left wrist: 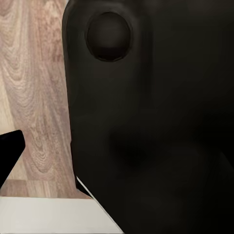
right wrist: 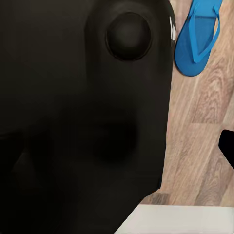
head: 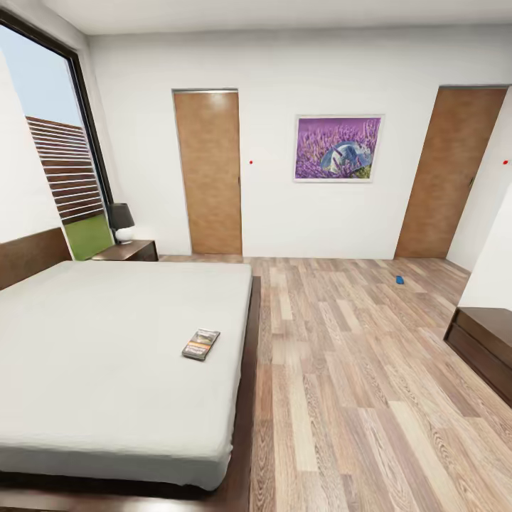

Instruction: In the bedroom, move the book from the bed onto either nightstand, and place the two sandals side by side next to the bed.

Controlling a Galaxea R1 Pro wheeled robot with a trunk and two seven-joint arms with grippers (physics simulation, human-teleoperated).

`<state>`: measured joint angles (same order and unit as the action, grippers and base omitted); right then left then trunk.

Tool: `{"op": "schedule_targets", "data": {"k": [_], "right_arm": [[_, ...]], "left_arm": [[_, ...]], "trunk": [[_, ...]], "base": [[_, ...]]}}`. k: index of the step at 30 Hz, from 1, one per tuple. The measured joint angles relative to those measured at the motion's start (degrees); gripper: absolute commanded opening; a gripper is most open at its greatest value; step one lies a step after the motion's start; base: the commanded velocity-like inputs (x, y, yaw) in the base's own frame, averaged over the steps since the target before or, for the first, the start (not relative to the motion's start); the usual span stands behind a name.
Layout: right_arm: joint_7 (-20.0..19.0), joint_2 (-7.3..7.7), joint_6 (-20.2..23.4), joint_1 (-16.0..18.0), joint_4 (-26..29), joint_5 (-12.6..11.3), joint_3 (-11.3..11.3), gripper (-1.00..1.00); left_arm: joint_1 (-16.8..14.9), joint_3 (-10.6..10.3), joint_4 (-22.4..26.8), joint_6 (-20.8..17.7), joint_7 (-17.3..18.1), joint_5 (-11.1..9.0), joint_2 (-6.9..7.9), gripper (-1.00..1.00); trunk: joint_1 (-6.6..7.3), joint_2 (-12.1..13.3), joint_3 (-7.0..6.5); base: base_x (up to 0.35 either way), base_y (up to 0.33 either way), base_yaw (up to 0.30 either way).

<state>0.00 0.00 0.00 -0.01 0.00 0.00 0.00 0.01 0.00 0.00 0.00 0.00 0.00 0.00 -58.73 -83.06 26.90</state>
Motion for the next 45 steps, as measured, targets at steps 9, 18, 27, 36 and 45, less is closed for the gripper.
{"op": "schedule_targets", "data": {"k": [9, 18, 27, 36, 45], "right_arm": [[-0.2, -0.77, 0.2, 0.1, -0.2, 0.1, 0.1, 1.0], [-0.2, -0.91, -0.2, 0.1, -0.2, -0.1, 0.0, 1.0], [0.1, -0.76, -0.4, 0.1, -0.2, -0.4, 0.2, 1.0], [0.1, -0.71, -0.4, 0.1, -0.2, -0.4, 0.2, 1.0], [0.1, -0.69, -0.5, 0.1, -0.1, -0.2, 0.0, 1.0]], "left_arm": [[0.4, 0.3, 0.5, 0.2, 0.3, -0.1, -0.16, 1.0], [1.7, 0.3, 1.3, 0.2, 0.2, -0.1, -0.09, 1.0], [1.9, 0.3, 1.4, 0.2, 0.2, -0.1, -0.09, 1.0], [1.9, 0.4, 1.5, 0.3, 0.2, -0.1, -0.08, 1.0], [1.9, 0.6, 1.5, 2.2, 0.2, -0.1, -0.08, 1.0]], "trunk": [[0.0, 0.0, 0.0], [0.0, 0.0, 0.0], [0.0, 0.0, 0.0], [0.0, 0.0, 0.0], [0.0, 0.0, 0.0]], "base": [[0.0, 0.0, 0.0], [0.0, 0.0, 0.0], [0.0, 0.0, 0.0], [0.0, 0.0, 0.0], [0.0, 0.0, 0.005]]}}
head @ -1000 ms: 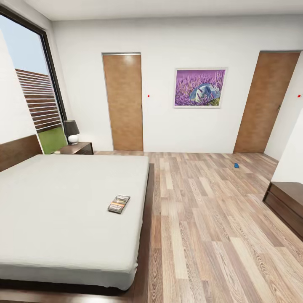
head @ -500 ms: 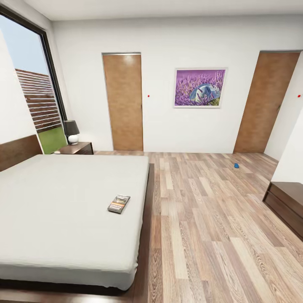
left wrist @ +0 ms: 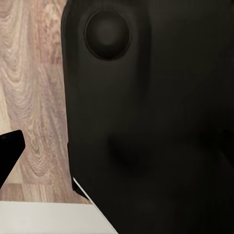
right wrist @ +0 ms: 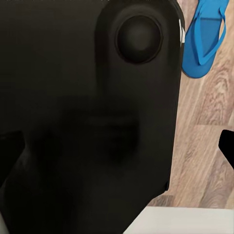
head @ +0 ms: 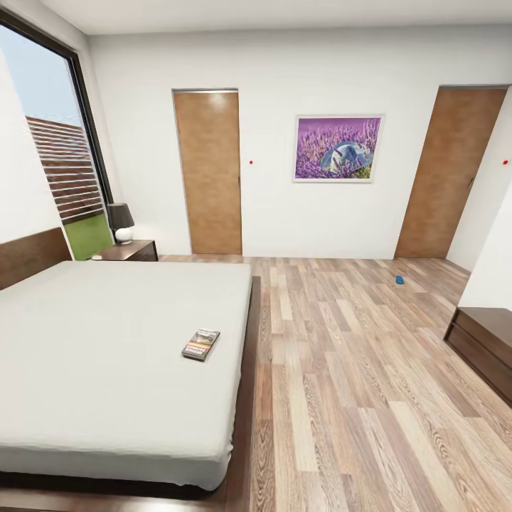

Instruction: In the bedroom, move the book from the bed onto either nightstand, and place the two sandals side by side next to the bed.

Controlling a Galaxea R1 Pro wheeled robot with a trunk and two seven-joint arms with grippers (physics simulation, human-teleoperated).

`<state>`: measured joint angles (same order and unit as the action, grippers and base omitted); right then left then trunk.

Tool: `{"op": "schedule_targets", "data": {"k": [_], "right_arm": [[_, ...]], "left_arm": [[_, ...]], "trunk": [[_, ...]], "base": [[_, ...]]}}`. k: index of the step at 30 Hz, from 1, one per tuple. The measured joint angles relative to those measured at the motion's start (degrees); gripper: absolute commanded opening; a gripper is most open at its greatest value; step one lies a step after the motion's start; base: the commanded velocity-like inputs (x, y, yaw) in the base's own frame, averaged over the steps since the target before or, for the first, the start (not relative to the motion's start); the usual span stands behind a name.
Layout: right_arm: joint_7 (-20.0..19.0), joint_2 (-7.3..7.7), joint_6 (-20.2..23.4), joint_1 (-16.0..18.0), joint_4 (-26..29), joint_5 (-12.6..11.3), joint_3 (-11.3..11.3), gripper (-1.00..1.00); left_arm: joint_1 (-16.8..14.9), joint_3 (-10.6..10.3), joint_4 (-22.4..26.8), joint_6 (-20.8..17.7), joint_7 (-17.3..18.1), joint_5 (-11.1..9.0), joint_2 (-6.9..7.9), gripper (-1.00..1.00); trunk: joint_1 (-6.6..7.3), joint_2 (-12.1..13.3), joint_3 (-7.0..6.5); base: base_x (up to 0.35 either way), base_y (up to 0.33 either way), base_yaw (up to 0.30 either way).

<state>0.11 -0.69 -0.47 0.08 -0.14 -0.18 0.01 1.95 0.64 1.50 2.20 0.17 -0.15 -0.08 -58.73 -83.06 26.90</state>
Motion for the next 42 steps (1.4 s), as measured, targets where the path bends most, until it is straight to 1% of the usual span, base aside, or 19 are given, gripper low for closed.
{"op": "schedule_targets", "data": {"k": [13, 28, 31, 34, 37, 40, 41, 42], "right_arm": [[0.1, 0.07, -0.1, 0.0, 0.0, 0.1, 0.0, 1.0], [0.1, 0.07, -0.1, 0.0, 0.0, 0.1, 0.1, 1.0], [0.2, 0.34, -0.1, 0.0, 0.1, 0.0, 0.1, 1.0], [0.4, 1.31, -0.1, 0.0, 0.1, 0.0, 0.0, 1.0], [0.7, 2.81, -0.1, 0.0, 0.5, -0.1, 0.0, 1.0], [1.0, 4.59, -0.1, 0.0, 1.8, -0.5, 0.0, 1.0], [1.3, 5.75, 0.0, 0.0, 3.0, -1.0, 0.2, 1.0], [1.6, 6.39, 0.1, 0.0, 3.7, -1.5, 0.3, 1.0]], "left_arm": [[0.0, 1.3, 0.0, 0.9, 0.0, 0.0, 0.0, 1.0], [0.0, 1.5, 0.0, 0.9, 0.0, 0.1, 0.02, 1.0], [0.0, 1.5, 0.0, 1.0, 0.0, 0.1, 0.1, 1.0], [0.0, 1.6, 0.0, 1.0, 0.0, 0.1, 0.42, 1.0], [0.0, 1.6, 0.1, 1.1, 0.0, 0.0, 0.89, 1.0], [0.0, 1.8, 0.2, 1.6, 0.0, 0.0, 1.27, 1.0], [0.0, 2.3, 0.3, 2.2, 0.0, 0.0, 1.6, 1.0], [0.0, 2.8, 0.3, 2.6, 0.0, -0.1, 1.76, 1.0]], "trunk": [[0.0, 0.0, 0.0], [0.0, 0.0, 0.0], [0.0, 0.0, 0.0], [0.0, 0.0, 0.0], [0.0, 0.0, -0.01], [0.0, 0.0, -0.01], [0.0, 0.0, -0.01], [0.0, 0.0, -0.01]], "base": [[0.0, 0.0, 0.08], [0.0, 0.0, 0.014], [0.0, 0.0, 0.0], [0.0, 0.0, 0.0], [0.0, 0.0, 0.0], [0.0, 0.0, 0.0], [0.0, 0.0, 0.0], [0.0, 0.0, 0.0]]}}
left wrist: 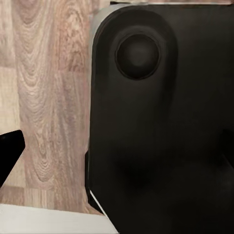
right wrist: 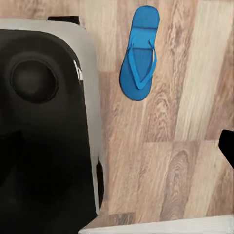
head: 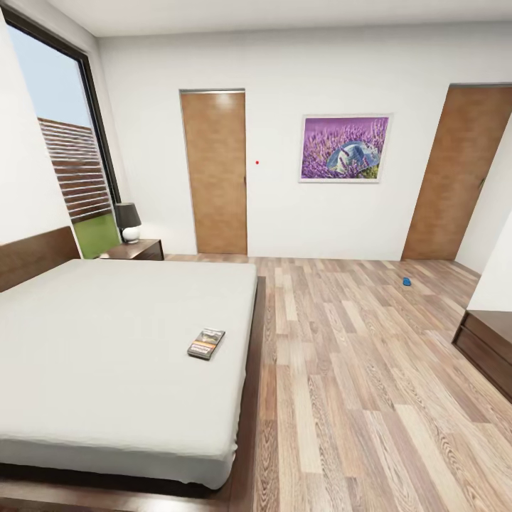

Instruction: In the bedroom, move the book from the bed onto either nightstand, and place the two sandals side by side next to the bed.

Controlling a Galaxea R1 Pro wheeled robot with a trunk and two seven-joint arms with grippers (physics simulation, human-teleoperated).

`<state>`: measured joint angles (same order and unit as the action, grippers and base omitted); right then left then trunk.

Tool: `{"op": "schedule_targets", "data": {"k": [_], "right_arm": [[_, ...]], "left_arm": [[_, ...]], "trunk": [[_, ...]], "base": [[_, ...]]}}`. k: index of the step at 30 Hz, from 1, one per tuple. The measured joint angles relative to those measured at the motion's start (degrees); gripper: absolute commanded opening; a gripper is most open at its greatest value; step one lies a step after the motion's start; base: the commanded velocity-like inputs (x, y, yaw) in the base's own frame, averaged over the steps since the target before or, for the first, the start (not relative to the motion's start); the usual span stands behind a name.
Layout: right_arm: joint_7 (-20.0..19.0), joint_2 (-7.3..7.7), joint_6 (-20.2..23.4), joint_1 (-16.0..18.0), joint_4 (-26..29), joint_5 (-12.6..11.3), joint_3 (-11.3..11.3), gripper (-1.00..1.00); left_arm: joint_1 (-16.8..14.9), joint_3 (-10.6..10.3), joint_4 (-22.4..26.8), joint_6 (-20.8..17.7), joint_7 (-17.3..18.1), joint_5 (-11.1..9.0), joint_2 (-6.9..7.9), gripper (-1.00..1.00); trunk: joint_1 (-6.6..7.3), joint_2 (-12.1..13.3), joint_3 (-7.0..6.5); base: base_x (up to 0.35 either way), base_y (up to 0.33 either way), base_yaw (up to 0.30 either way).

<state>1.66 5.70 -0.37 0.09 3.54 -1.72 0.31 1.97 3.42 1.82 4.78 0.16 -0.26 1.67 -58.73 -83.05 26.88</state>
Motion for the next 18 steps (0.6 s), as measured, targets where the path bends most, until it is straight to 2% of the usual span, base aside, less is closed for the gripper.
{"op": "schedule_targets", "data": {"k": [6, 11, 14, 18], "right_arm": [[1.6, 3.31, 0.6, 0.0, 3.0, -5.0, 0.8, 1.0], [1.5, 5.16, 2.9, 0.0, 5.4, -9.3, 1.0, 1.0], [0.7, 6.0, 5.0, 0.0, 7.2, -10.1, 1.0, 1.0], [-1.6, 7.38, 9.2, 0.1, 10.0, -10.6, 1.0, 1.0]], "left_arm": [[0.0, 4.8, 0.7, 2.8, 0.3, -1.4, 0.69, 1.0], [0.0, 9.3, 1.2, 4.2, 1.8, -2.6, 1.72, 1.0], [0.0, 11.5, 1.3, 4.9, 5.2, -3.1, 2.33, 1.0], [0.0, 15.4, 1.3, 6.3, 12.9, -4.3, 3.34, 1.0]], "trunk": [[0.0, 0.0, 0.0], [0.0, 0.0, 0.0], [0.0, 0.0, 0.0], [0.0, 0.0, 0.0]], "base": [[0.0, 0.0, 0.0], [0.0, 0.0, 0.0], [0.0, 0.0, 0.0], [0.0, 0.0, 0.0]]}}
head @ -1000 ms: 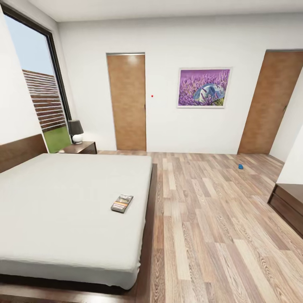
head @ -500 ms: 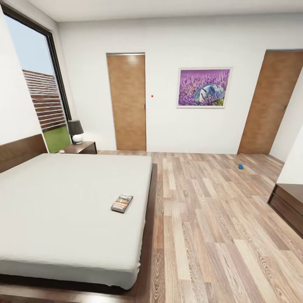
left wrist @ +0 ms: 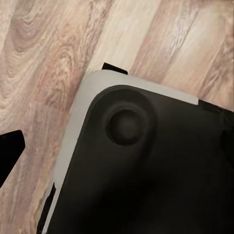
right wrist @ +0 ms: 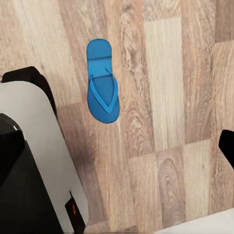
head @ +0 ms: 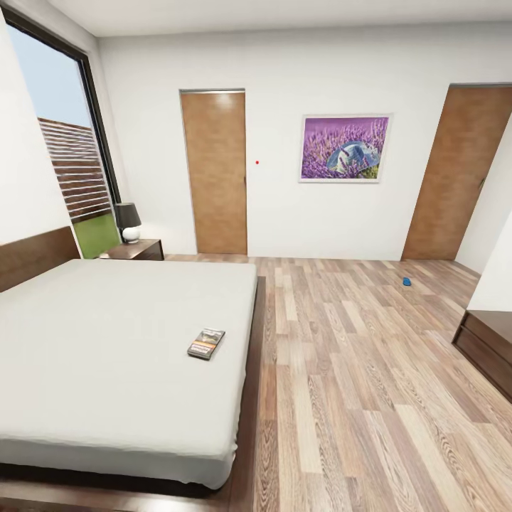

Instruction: In the bedroom, move the book from the bed onto either nightstand, and place the two sandals side by side next to the bed.

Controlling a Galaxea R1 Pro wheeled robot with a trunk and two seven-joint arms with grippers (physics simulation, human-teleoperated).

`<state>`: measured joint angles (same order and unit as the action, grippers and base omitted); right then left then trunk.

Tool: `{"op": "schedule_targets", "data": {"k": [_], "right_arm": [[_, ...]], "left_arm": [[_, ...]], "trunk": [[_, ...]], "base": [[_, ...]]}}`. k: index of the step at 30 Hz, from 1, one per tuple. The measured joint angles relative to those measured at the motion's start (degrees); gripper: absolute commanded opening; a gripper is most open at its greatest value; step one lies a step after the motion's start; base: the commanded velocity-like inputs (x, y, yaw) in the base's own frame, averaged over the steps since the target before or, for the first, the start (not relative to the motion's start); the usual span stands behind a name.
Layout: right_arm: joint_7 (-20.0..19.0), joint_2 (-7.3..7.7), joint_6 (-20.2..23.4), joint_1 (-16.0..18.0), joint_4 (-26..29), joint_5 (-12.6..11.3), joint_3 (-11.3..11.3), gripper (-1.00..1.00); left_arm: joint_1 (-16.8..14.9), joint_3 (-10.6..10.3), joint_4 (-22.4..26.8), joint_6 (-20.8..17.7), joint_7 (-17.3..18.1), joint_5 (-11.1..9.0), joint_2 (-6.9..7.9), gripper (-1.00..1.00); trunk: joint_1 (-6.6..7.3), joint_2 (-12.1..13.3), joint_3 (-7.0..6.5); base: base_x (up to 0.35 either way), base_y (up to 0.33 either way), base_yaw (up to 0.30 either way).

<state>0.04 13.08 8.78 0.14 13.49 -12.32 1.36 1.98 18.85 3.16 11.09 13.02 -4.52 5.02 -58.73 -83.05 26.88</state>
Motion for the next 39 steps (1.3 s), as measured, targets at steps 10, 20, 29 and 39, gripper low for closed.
{"op": "schedule_targets", "data": {"k": [10, 20, 29, 39], "right_arm": [[-5.1, 2.02, 13.9, 1.0, 6.9, -0.4, 0.0, 1.0], [-5.9, 3.08, 17.6, 2.4, 9.6, -0.5, 0.0, 1.0], [-5.8, 3.22, 18.1, 3.3, 10.1, -0.5, 0.0, 1.0], [-5.6, 3.26, 19.3, 6.5, 10.2, -0.5, 0.0, 1.0]], "left_arm": [[0.0, 9.1, 0.1, 1.9, 20.3, -1.9, 2.01, 1.0], [0.0, 13.4, 0.1, 1.7, 30.4, -3.3, 4.37, 1.0], [0.0, 17.8, 0.1, 1.2, 33.1, -6.7, 5.43, 1.0], [0.0, 19.4, 0.1, -5.0, 33.7, -8.4, 8.25, 1.0]], "trunk": [[0.0, 0.0, 0.0], [0.0, 0.0, 0.0], [-0.87, -1.6, 0.71], [-3.07, -5.6, 2.51]], "base": [[0.0, 0.0, 0.0], [0.0, 0.0, 0.0], [0.0, 0.0, 0.0], [0.0, 0.0, 0.0]]}}
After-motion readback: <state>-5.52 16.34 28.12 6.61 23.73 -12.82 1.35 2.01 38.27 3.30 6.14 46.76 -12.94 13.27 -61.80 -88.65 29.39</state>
